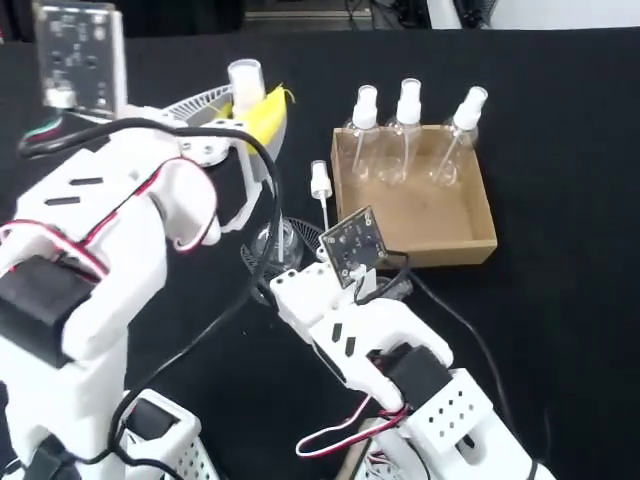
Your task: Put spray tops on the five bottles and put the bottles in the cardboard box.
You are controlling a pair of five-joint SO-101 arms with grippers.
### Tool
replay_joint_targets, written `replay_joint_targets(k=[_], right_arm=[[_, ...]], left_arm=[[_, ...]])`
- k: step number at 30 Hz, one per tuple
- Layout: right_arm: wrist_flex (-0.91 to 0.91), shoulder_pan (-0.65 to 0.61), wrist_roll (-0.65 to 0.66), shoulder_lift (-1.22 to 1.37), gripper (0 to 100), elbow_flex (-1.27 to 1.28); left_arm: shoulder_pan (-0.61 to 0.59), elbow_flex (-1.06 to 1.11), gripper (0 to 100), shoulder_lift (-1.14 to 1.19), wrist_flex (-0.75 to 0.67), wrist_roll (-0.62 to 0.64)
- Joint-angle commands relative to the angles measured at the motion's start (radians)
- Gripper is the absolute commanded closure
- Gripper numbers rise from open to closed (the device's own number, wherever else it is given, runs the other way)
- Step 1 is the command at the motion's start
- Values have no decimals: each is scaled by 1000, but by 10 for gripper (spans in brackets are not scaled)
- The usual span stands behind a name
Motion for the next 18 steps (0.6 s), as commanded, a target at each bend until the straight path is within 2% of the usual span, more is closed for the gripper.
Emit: replay_joint_targets(k=[1,5,10,18], right_arm=[[-26,-11,-8,5,987,-7],[-25,-11,-8,5,987,-5],[-25,-11,-8,5,987,-5],[-25,-11,-8,5,987,-5]], left_arm=[[8,12,970,-23,-60,3],[7,47,970,-97,-89,2],[7,240,970,-304,-118,0],[5,776,971,-563,-572,-135]])
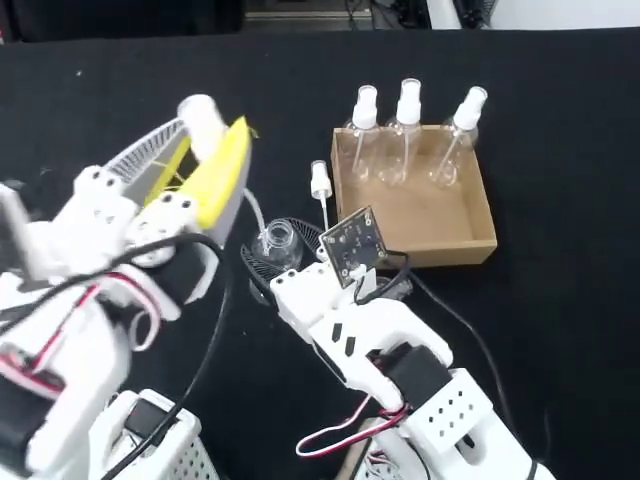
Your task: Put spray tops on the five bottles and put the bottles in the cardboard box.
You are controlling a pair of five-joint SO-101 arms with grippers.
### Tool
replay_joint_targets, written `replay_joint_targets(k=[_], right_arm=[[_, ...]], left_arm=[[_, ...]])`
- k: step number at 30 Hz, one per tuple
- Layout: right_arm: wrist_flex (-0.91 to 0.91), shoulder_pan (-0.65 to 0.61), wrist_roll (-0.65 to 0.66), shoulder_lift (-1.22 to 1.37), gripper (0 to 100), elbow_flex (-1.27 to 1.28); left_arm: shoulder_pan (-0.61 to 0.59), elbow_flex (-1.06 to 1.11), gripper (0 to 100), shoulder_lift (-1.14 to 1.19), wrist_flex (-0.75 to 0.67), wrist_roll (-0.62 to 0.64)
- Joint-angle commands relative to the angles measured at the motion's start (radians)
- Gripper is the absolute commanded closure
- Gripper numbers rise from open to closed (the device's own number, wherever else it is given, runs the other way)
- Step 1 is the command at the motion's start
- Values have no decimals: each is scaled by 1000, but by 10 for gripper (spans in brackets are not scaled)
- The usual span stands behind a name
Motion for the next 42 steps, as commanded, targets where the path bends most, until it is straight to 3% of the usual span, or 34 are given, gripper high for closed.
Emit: replay_joint_targets(k=[1,19,26,34,42], right_arm=[[-25,-11,-8,5,987,-5],[-31,-11,-8,5,987,8],[-31,-11,-8,5,987,8],[-31,-11,-8,5,987,8],[-31,-11,-8,5,987,8]], left_arm=[[7,245,971,-72,-247,-55],[8,82,971,137,-245,-57],[8,168,970,64,-127,-58],[7,226,970,-68,-161,-60],[7,159,970,-43,-215,-60]])
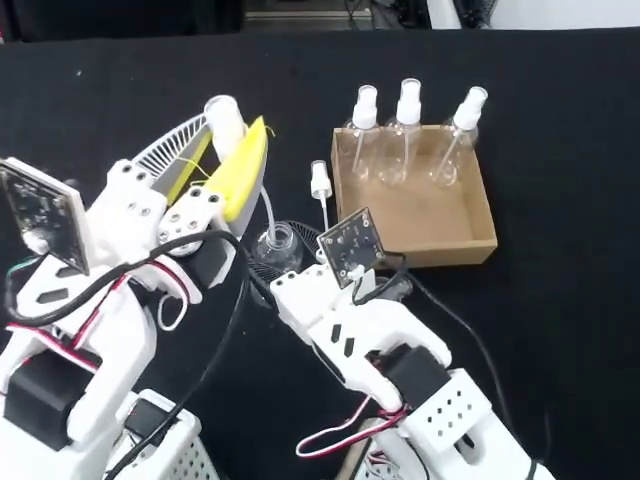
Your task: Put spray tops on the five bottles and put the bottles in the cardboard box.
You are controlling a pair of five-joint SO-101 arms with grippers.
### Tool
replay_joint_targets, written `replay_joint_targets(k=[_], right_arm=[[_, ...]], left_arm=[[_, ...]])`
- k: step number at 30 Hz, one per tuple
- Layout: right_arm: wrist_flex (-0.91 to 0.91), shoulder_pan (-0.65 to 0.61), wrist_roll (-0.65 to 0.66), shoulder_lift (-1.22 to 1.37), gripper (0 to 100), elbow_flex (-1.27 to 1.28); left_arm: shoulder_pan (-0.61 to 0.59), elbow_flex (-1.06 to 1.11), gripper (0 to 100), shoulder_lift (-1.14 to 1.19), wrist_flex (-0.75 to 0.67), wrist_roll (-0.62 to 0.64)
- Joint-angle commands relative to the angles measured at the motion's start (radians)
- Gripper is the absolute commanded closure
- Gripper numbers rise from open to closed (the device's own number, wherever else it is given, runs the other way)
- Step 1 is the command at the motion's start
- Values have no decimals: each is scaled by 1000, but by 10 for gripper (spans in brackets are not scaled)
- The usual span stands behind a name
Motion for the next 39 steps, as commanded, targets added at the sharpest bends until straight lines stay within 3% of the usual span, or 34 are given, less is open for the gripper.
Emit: replay_joint_targets(k=[1,13,23,31,39], right_arm=[[-28,-11,-6,5,987,-10],[-28,-11,-6,5,987,-10],[-28,-11,-6,5,987,-8],[-28,-11,-6,5,987,-8],[-28,-9,-6,5,987,-10]], left_arm=[[5,-82,970,28,-25,-8],[5,-96,970,104,-23,-8],[5,68,970,97,-21,-8],[15,108,964,95,149,-8],[13,107,733,95,219,2]])
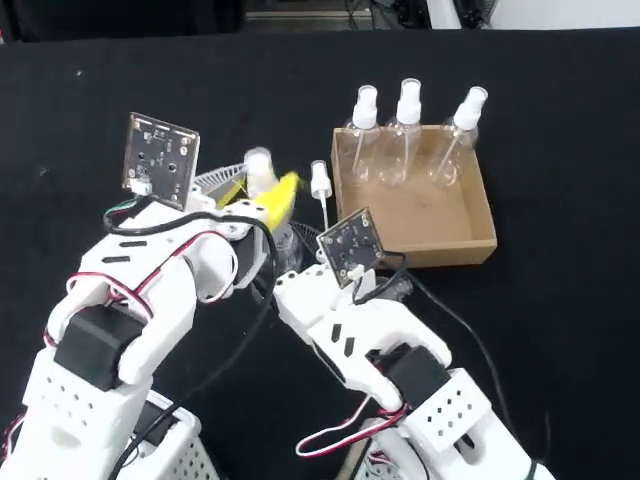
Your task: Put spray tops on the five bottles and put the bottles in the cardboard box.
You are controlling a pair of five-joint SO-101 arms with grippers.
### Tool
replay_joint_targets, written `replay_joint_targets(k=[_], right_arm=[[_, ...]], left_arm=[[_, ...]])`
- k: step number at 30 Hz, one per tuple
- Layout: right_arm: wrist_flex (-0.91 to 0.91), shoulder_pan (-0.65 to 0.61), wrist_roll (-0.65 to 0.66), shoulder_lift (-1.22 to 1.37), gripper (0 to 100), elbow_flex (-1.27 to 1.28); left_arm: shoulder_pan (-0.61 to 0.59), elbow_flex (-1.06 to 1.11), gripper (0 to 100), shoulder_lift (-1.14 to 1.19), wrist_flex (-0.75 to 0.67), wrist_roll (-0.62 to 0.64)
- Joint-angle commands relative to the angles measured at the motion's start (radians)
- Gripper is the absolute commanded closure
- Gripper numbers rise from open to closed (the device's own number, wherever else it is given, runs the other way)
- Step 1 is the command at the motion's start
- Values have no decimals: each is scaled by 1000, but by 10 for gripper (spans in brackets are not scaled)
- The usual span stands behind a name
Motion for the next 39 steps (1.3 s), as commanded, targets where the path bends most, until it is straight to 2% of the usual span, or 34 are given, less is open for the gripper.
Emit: replay_joint_targets(k=[1,12,19,32,36,39], right_arm=[[-28,-11,-6,2,987,-10],[-28,-11,-6,2,987,-10],[-28,-11,-8,2,987,-10],[-28,-5,-2,2,987,-13],[9,26,-2,2,988,-54],[60,112,-2,2,988,-120]], left_arm=[[5,-18,735,-9,17,0],[-2,-42,766,-94,29,-18],[-139,31,766,-123,41,-117],[-150,65,766,-155,35,-121],[-254,-59,766,-198,68,-121],[-335,-136,766,-241,72,-121]])
